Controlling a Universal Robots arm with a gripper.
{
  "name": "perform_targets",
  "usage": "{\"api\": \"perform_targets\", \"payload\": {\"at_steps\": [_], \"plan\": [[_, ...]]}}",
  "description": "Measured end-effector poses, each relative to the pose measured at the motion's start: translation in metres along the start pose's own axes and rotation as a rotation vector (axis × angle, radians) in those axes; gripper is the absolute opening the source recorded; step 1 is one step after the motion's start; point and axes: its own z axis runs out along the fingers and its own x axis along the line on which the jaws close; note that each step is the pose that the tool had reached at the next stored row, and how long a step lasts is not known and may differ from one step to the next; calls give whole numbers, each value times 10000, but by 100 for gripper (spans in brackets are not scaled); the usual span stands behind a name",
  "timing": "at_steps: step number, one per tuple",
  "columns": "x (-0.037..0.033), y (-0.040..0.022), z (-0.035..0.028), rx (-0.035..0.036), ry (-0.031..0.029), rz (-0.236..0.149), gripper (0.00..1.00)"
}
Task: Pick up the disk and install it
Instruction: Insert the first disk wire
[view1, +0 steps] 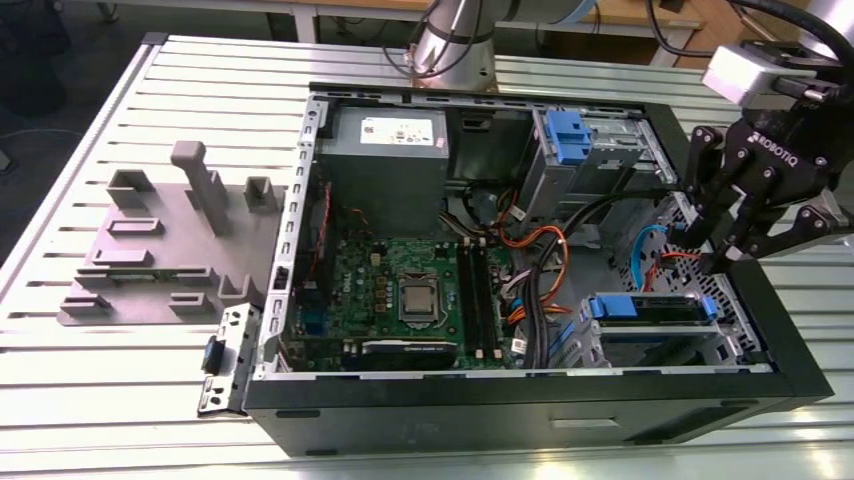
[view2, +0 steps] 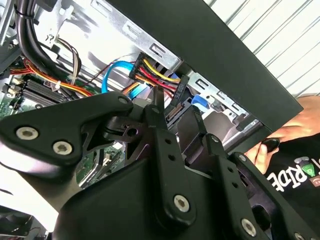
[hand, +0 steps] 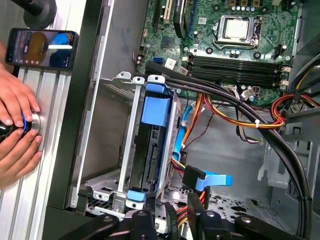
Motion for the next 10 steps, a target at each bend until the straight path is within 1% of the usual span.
{"api": "perform_targets", "payload": {"at_steps": [2,3,6,7,8,10], "plan": [[-5,-23,7,-49,46,-6,38],[-6,-34,10,-71,88,-7,38],[-8,-65,17,-141,270,-4,38],[-10,-70,17,-164,309,-6,38],[-11,-73,17,-183,335,-7,38],[-11,-76,15,-197,339,-9,38]]}}
